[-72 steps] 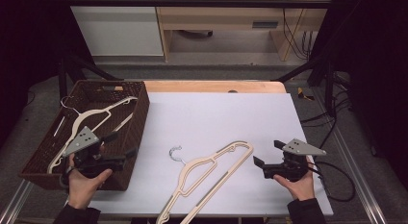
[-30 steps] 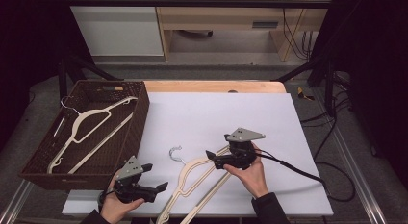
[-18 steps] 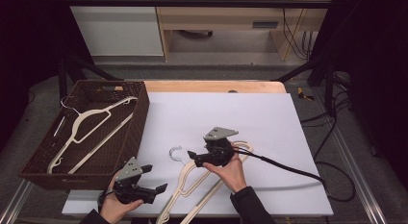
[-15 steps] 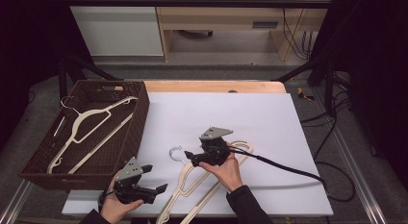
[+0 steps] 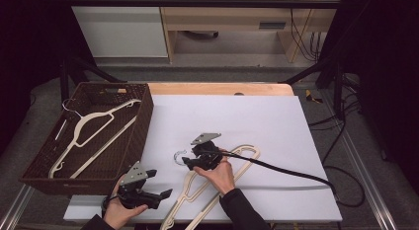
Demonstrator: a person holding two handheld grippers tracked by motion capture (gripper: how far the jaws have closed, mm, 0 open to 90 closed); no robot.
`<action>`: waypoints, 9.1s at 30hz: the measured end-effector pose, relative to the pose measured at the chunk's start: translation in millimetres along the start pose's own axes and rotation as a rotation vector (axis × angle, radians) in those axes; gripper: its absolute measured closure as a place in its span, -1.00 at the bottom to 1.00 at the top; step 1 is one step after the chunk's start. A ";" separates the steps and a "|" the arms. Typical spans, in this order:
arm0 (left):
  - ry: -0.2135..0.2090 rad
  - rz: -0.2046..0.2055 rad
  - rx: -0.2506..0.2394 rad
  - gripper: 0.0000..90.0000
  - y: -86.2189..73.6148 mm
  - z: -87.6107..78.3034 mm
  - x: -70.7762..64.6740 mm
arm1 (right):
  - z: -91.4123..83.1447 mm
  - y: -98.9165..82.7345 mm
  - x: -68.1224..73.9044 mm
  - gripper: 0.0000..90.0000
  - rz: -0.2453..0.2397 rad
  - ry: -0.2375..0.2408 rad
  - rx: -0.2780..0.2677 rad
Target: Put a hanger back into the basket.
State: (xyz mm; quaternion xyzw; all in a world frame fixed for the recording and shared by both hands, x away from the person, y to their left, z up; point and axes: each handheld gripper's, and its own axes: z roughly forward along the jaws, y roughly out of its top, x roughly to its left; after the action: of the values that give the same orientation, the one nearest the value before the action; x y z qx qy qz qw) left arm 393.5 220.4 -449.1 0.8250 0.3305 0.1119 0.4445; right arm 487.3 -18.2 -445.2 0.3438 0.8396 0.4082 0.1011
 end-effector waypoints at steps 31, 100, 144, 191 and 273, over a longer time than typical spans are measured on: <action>-0.003 -0.001 0.020 -0.74 0.0 3.7 -0.6 | 30.4 -10.8 8.1 0.97 0.056 -0.003 0.143; -0.219 -0.268 0.028 0.89 65.1 36.4 -37.6 | -124.5 -7.6 -4.7 0.13 -0.086 0.059 -0.229; -0.128 0.055 -0.104 0.91 120.6 -65.7 -19.2 | -202.7 -94.7 -93.1 -0.77 0.093 -0.205 -0.370; 0.099 -0.064 -0.204 0.91 133.1 -171.0 160.4 | -211.5 -102.3 -104.1 -0.92 0.101 -0.249 -0.356; 0.319 -0.216 -0.266 -0.10 48.0 -156.8 141.5 | -207.6 -100.2 -103.8 -0.93 0.104 -0.247 -0.345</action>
State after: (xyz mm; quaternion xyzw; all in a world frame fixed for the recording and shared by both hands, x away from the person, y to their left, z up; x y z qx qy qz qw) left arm 446.9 396.5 -334.9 0.6909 0.4651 0.2354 0.5008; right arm 421.3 -257.7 -398.2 0.4118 0.7197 0.5052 0.2391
